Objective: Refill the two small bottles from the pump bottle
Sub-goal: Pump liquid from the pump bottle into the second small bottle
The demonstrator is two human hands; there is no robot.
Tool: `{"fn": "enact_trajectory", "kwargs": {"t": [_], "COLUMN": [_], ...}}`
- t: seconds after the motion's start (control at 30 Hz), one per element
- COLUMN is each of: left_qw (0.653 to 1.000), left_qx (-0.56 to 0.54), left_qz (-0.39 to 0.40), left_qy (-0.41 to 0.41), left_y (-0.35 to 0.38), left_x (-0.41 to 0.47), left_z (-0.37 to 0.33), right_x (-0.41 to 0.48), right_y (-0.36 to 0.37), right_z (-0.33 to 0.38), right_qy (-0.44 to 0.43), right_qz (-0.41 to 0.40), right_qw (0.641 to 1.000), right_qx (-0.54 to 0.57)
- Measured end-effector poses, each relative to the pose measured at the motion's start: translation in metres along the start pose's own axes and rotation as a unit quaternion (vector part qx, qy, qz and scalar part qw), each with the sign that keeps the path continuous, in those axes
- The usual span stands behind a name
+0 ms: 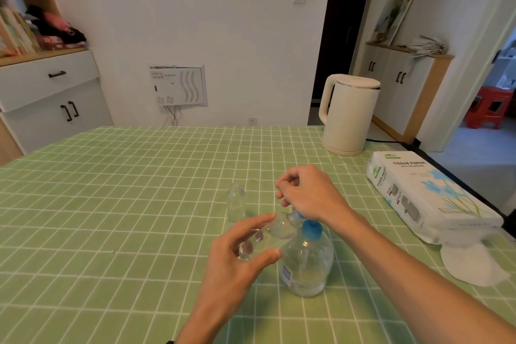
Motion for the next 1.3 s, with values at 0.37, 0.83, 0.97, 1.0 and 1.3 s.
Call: {"fn": "enact_trajectory", "kwargs": {"t": [0.37, 0.83, 0.97, 1.0, 1.3], "left_qw": [1.000, 1.000, 1.000, 1.000, 1.000], "left_qx": [-0.008, -0.027, -0.021, -0.022, -0.013], "left_qz": [-0.001, 0.002, -0.002, -0.004, -0.006], "left_qy": [0.005, -0.006, -0.006, -0.006, -0.011], "left_y": [0.001, 0.002, 0.004, 0.004, 0.003], "left_x": [-0.001, -0.003, -0.002, -0.002, -0.004], "left_z": [0.012, 0.005, 0.008, 0.008, 0.009], "right_x": [-0.004, -0.002, -0.003, -0.003, -0.005], "right_y": [0.008, 0.001, 0.002, 0.002, 0.003], "right_z": [-0.013, 0.000, -0.008, -0.009, -0.009], "right_qy": [0.047, 0.016, 0.043, 0.044, 0.044], "right_qz": [-0.003, -0.005, -0.020, -0.018, -0.015], "right_qw": [0.998, 1.000, 0.998, 0.998, 0.997], "right_qx": [0.032, -0.007, 0.040, 0.041, 0.054]}}
Point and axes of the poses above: each hand's wrist, its own x-axis towards the middle knuckle, its own y-axis out of the palm, z = x × y, the point moved 4 cm from there along x, towards the middle knuckle, and after that the axes turned 14 degrees about -z, right-handed, at the moved point
